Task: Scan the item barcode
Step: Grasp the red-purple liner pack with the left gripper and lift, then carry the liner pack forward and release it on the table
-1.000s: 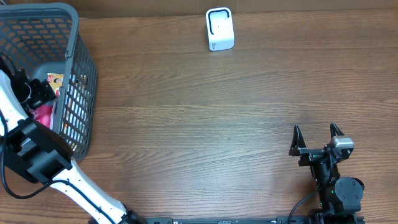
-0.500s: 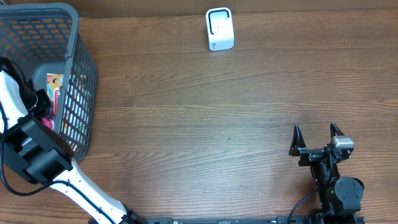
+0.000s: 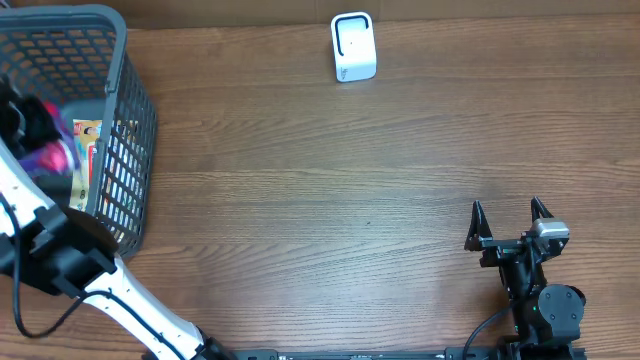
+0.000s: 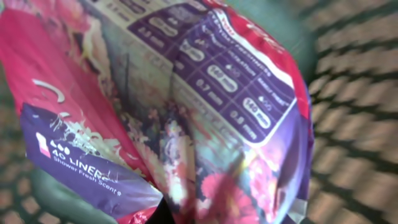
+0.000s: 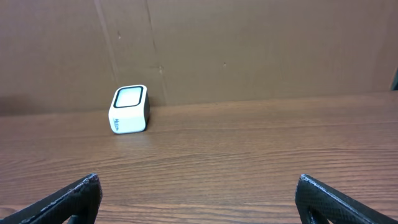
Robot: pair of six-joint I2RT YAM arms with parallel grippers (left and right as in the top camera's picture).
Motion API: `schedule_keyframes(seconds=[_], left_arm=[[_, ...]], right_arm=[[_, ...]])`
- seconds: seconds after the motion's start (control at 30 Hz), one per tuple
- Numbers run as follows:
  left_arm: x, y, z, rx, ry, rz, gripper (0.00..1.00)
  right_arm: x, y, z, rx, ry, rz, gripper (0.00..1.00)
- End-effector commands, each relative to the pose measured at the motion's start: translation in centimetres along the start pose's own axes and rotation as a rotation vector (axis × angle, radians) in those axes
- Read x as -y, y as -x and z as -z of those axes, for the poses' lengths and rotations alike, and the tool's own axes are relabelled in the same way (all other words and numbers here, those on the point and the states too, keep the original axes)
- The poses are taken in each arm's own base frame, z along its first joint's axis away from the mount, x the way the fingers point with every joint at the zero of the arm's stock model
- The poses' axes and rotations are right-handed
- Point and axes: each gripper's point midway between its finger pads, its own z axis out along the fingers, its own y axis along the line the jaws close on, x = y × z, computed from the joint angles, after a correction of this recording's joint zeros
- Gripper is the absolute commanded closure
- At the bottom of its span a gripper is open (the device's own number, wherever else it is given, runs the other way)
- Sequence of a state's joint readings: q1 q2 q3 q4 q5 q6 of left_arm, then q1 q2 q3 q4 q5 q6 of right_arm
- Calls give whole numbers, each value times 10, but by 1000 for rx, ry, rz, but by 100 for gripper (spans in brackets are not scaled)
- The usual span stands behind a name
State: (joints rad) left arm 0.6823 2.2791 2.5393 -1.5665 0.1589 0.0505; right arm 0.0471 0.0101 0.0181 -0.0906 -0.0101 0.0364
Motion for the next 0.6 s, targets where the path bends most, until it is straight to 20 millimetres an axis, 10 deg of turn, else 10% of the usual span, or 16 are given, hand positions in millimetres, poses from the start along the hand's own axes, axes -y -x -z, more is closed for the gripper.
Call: schedule_keyframes(seconds=[0.0,0.2,0.33,0.57], left_arm=[[28,18,102,264,-65,0,96],[66,7,198,491,-157,-51,96],[135,-29,245,543,-356,-192,96],[290,-129,234,325,-570,-580,96]], right_arm=[[2,-2,0,4,-10,4,0],[2,-2,0,4,-10,4,0],[2,-2,0,4,-10,4,0],[2,-2,0,4,-10,4,0]])
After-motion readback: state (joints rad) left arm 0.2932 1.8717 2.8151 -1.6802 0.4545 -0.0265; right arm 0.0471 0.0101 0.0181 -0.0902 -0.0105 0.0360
